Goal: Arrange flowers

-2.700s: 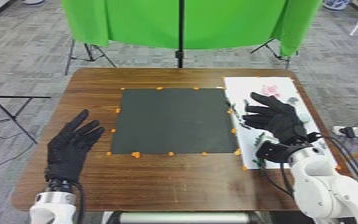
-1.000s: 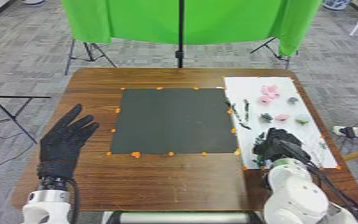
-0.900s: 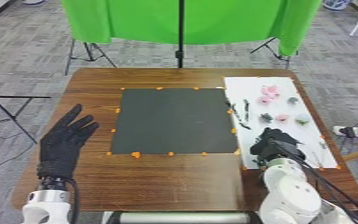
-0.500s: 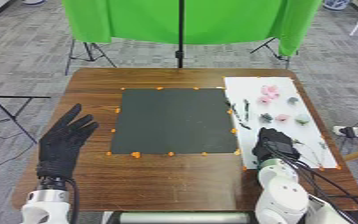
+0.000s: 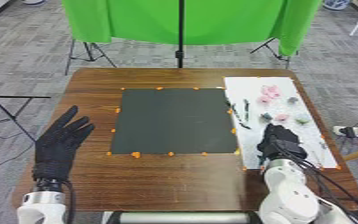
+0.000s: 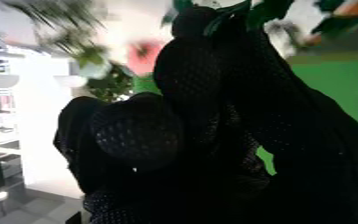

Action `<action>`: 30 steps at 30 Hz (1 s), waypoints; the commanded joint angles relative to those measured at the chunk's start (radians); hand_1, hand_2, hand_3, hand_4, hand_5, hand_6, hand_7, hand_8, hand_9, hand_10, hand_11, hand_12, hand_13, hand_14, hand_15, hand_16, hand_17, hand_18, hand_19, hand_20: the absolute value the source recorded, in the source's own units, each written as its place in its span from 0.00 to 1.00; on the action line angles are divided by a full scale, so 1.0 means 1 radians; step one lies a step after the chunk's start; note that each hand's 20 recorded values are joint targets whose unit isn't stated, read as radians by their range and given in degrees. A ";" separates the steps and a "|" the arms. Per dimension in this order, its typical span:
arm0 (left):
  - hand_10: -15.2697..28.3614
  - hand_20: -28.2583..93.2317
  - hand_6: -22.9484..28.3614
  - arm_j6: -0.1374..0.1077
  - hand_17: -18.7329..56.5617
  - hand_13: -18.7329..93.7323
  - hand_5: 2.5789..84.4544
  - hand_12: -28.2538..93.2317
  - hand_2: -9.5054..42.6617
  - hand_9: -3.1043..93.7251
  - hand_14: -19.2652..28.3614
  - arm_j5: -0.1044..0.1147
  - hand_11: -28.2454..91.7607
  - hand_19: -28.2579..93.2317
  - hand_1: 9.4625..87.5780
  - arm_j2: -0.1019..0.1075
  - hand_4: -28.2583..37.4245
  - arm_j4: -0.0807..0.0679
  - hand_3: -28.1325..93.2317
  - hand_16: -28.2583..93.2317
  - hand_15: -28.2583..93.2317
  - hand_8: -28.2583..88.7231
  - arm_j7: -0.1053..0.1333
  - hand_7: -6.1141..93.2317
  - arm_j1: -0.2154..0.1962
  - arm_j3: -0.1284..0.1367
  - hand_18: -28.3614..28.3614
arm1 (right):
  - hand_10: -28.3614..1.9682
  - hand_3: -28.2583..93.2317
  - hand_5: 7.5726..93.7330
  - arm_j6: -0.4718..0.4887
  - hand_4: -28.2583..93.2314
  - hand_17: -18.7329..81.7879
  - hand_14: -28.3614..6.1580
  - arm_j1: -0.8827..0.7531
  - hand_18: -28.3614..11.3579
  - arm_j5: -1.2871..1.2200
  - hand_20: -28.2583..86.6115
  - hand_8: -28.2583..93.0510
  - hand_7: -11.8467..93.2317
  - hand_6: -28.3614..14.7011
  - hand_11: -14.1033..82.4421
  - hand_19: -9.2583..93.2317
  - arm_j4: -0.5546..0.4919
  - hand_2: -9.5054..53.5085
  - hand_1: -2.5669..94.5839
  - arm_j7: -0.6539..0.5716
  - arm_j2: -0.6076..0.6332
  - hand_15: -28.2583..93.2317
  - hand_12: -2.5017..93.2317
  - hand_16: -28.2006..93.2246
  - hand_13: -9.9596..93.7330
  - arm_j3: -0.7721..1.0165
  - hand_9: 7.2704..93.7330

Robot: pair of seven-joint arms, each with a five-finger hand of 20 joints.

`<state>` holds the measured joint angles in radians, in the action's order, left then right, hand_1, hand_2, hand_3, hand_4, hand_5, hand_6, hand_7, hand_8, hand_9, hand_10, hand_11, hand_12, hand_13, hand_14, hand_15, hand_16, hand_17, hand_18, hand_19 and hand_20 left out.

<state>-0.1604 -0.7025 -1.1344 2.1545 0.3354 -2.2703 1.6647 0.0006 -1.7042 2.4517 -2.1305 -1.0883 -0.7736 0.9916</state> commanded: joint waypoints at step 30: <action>0.80 0.42 0.61 0.016 0.14 0.39 0.43 0.34 0.36 0.41 0.94 -0.002 0.45 0.64 0.18 0.146 0.08 -0.052 0.85 0.18 0.66 0.17 -0.062 0.18 0.194 -0.038 0.92 | 0.55 0.81 0.90 0.110 0.00 0.76 0.64 0.792 0.20 -0.212 0.66 0.34 0.36 0.55 0.69 1.00 0.606 0.00 0.62 0.194 -0.687 0.80 0.31 0.39 0.94 -0.562 0.89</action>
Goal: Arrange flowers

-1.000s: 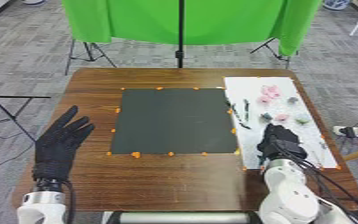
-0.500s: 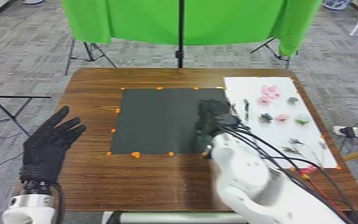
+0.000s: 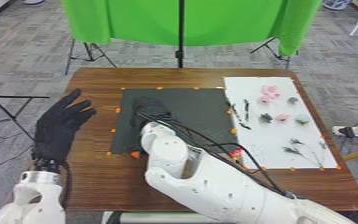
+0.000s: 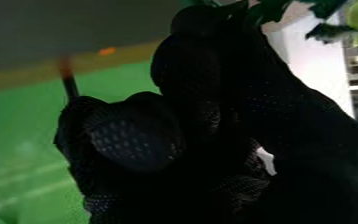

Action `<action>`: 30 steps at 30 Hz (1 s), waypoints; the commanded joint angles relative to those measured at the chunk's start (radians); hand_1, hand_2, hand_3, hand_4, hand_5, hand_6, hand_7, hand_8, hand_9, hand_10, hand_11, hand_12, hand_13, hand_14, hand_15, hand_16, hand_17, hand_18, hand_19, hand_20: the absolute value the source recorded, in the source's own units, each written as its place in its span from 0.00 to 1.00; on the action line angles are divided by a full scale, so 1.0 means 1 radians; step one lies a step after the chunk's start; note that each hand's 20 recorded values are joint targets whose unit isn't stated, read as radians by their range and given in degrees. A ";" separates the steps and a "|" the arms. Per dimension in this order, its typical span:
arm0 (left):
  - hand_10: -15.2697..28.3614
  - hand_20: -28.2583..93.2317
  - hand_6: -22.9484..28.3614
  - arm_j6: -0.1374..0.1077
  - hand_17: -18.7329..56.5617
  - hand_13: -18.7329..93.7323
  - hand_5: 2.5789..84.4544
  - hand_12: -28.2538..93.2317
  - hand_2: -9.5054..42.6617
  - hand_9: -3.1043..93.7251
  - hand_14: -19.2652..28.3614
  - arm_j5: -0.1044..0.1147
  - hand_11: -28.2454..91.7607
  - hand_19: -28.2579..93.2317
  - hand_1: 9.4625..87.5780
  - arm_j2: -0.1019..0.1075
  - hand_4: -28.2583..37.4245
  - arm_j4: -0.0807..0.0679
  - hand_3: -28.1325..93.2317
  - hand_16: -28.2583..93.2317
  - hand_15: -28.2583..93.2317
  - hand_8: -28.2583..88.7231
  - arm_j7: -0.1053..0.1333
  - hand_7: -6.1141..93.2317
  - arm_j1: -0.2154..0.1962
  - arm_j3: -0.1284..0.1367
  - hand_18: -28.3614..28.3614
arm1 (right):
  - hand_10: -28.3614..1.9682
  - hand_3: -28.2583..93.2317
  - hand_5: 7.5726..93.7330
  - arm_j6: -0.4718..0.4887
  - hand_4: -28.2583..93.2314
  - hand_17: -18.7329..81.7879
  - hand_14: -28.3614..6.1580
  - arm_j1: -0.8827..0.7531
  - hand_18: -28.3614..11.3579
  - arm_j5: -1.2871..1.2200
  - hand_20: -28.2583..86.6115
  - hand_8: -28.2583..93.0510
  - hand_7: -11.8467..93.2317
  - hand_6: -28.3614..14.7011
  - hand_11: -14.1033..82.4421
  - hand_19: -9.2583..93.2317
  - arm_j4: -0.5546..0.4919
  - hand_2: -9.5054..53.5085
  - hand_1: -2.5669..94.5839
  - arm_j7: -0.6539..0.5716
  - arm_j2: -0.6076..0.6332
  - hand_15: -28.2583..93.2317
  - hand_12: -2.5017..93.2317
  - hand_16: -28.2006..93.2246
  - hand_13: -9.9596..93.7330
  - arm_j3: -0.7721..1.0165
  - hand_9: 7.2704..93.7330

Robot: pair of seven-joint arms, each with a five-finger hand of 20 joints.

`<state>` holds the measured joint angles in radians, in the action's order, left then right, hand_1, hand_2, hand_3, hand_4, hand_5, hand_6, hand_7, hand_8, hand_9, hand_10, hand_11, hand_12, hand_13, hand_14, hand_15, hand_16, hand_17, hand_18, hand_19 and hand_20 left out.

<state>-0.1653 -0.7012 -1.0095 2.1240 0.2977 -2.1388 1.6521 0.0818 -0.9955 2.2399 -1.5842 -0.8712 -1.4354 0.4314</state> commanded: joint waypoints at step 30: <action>0.81 0.42 0.62 0.010 0.14 0.40 0.43 0.34 0.36 0.42 0.95 0.004 0.45 0.64 0.19 0.009 0.09 -0.017 0.85 0.18 0.66 0.17 -0.028 0.18 0.062 -0.034 0.92 | 0.57 0.53 0.75 0.153 0.03 0.68 0.60 -0.022 0.23 -0.081 0.68 0.14 0.22 0.61 0.55 1.00 0.024 0.07 0.58 0.007 -0.053 0.81 0.22 0.38 0.87 0.092 0.90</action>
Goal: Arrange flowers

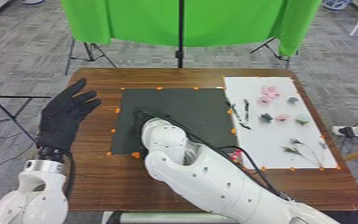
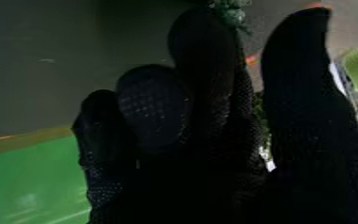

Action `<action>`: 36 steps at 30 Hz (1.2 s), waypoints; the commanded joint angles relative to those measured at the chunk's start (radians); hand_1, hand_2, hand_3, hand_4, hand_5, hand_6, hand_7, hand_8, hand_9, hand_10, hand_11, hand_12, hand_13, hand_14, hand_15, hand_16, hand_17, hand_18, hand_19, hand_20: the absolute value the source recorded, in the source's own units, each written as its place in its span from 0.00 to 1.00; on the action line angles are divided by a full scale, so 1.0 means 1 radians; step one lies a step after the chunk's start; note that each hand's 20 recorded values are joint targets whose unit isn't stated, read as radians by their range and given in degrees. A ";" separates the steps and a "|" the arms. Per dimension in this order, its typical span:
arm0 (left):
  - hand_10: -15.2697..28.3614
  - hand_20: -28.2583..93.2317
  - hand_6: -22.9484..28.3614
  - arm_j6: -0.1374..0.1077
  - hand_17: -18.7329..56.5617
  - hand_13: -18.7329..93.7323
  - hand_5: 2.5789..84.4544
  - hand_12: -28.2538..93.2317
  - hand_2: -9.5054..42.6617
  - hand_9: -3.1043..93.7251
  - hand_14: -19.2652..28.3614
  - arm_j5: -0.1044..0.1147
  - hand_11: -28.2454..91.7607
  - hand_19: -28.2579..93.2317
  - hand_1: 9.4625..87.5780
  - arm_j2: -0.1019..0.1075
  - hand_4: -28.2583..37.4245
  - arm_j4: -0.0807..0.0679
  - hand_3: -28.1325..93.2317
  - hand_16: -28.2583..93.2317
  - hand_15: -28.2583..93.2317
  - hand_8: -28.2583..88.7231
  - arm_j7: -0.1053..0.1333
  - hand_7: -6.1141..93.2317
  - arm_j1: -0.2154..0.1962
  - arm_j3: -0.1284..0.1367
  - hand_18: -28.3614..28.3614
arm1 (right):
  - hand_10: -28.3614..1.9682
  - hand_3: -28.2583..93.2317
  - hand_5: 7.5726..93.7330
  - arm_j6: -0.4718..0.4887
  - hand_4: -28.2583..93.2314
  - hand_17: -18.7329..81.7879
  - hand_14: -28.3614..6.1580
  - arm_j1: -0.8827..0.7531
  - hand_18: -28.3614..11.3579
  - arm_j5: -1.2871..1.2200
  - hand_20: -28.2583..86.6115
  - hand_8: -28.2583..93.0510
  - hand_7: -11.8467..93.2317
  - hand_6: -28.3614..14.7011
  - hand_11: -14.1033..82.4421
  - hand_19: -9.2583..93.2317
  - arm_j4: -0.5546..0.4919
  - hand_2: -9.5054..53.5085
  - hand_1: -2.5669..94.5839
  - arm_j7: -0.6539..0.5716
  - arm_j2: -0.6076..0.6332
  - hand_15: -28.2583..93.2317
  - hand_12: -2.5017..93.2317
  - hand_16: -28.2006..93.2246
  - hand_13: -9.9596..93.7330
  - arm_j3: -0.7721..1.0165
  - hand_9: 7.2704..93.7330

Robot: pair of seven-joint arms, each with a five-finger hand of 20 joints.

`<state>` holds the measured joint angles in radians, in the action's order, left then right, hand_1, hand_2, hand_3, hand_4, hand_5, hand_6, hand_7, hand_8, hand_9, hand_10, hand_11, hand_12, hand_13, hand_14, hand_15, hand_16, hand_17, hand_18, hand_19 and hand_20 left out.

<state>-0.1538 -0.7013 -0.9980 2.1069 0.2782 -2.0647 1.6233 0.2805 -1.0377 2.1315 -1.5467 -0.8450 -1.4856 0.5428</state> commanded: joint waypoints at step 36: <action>0.81 0.43 0.62 -0.061 0.14 0.40 0.43 0.34 0.36 0.42 0.95 0.033 0.46 0.64 0.19 0.021 0.09 0.055 0.85 0.18 0.67 0.17 0.050 0.19 -0.131 0.048 0.92 | 0.37 0.75 0.78 0.298 0.02 0.67 0.45 -0.220 0.10 0.047 0.75 0.14 0.20 0.48 0.62 1.00 -0.233 0.26 0.29 0.036 0.047 0.86 0.23 0.37 0.84 0.108 0.86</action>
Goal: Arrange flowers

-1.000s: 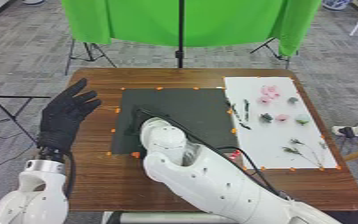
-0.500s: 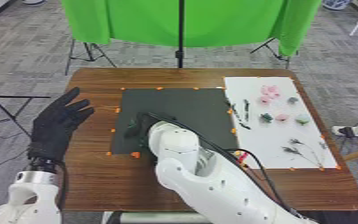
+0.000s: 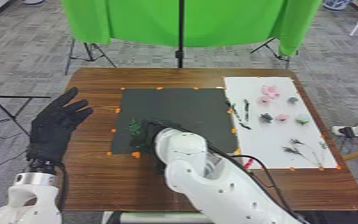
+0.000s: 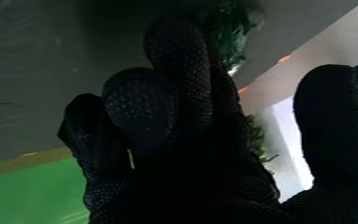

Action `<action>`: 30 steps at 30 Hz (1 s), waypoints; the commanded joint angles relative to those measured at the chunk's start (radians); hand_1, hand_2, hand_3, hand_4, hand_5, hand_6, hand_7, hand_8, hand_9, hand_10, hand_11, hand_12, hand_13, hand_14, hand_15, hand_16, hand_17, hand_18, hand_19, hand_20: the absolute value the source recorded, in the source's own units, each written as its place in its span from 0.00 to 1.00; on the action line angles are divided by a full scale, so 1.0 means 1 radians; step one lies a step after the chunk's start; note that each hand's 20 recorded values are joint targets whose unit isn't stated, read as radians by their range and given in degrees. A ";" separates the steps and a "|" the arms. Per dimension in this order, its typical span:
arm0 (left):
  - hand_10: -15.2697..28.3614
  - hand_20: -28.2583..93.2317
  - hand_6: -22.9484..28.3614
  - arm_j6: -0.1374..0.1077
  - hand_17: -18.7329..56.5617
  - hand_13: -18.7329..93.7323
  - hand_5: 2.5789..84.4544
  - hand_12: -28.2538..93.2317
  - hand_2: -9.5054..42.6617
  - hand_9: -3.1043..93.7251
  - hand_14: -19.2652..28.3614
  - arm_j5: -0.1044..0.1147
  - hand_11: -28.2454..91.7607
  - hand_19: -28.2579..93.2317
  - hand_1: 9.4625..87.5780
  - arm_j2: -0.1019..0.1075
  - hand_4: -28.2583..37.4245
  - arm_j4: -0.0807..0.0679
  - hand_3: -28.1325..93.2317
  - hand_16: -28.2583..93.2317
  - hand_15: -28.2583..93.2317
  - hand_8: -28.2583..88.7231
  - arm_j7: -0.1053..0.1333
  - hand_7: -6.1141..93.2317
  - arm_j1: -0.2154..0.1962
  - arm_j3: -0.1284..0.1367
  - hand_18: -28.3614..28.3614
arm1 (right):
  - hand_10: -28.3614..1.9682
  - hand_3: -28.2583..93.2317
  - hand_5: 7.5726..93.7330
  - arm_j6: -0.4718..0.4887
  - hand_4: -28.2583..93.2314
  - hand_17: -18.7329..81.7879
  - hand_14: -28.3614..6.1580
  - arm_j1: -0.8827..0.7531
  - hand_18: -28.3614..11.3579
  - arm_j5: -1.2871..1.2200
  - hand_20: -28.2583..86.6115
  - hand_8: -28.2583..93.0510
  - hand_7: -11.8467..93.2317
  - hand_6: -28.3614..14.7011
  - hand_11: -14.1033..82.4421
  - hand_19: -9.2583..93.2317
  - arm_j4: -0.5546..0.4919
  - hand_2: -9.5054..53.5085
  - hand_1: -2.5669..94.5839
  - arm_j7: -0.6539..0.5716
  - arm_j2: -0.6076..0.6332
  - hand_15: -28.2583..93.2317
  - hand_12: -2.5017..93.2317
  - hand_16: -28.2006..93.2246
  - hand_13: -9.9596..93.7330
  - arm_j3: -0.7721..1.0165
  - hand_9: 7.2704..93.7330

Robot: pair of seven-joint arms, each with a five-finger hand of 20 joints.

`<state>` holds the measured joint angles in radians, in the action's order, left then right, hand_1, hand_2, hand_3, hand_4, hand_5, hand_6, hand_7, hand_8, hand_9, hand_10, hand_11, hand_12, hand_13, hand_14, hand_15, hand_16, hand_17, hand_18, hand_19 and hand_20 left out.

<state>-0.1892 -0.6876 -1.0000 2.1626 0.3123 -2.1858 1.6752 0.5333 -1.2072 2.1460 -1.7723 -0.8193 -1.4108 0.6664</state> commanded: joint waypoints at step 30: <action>0.81 0.43 0.62 -0.066 0.14 0.40 0.43 0.34 0.36 0.42 0.95 0.065 0.46 0.64 0.18 0.017 0.09 0.023 0.85 0.18 0.67 0.17 0.125 0.19 -0.128 0.020 0.92 | 0.17 0.82 0.64 -0.393 0.04 0.56 0.29 -0.408 0.02 -0.060 0.45 0.15 0.21 0.48 0.41 1.00 -0.356 0.15 0.31 -0.169 0.613 0.77 0.18 0.31 0.72 0.636 0.68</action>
<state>-0.2431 -0.6350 -0.9854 2.1872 0.4176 -2.2972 1.7069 0.1767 -1.4047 2.0690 -2.1592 -0.8590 -1.0124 1.0509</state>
